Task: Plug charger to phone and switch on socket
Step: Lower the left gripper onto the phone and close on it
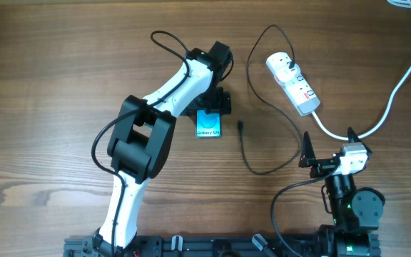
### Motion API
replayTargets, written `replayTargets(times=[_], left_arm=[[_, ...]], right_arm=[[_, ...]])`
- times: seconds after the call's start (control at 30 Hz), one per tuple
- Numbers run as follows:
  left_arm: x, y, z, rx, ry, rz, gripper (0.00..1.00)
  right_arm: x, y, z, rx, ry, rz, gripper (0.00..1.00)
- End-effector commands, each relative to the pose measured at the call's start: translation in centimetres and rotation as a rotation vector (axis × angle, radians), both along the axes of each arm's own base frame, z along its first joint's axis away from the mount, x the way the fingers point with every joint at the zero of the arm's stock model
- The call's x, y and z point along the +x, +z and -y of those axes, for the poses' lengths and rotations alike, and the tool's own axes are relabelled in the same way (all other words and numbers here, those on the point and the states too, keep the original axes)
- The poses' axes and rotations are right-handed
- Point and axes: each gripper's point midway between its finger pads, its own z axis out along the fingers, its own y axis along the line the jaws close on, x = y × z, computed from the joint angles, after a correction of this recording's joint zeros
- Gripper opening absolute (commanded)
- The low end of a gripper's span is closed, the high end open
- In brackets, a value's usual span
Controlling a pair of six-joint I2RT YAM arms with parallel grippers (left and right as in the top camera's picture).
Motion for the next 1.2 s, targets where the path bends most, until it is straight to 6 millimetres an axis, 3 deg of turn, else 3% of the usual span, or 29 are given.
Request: replayTargets(times=[0.0,0.23,0.57,0.87,1.17], left_arm=[[-2.1,-2.9,-0.6,0.002,0.026,-0.111,0.99],[-2.2,-2.8,-0.5,-0.003,0.026,-0.114,0.94],[-3.0,-2.8,1.3,-0.033,-0.007,-0.12,0.91],[-3.0,-2.8,1.3,-0.033,-0.007,-0.12,0.81],[-3.0,-2.8,1.3,-0.033,-0.003,-0.12,0.78]], right_arm=[[0.0,0.1,0.1,-0.006,-0.01,0.007,1.0],[0.0,0.1,0.1,-0.006,-0.01,0.007,1.0],[0.0,0.1,0.1,-0.006,-0.01,0.007,1.0],[0.0,0.1,0.1,-0.006,-0.01,0.007,1.0],[0.0,0.1,0.1,-0.006,-0.01,0.007,1.0]])
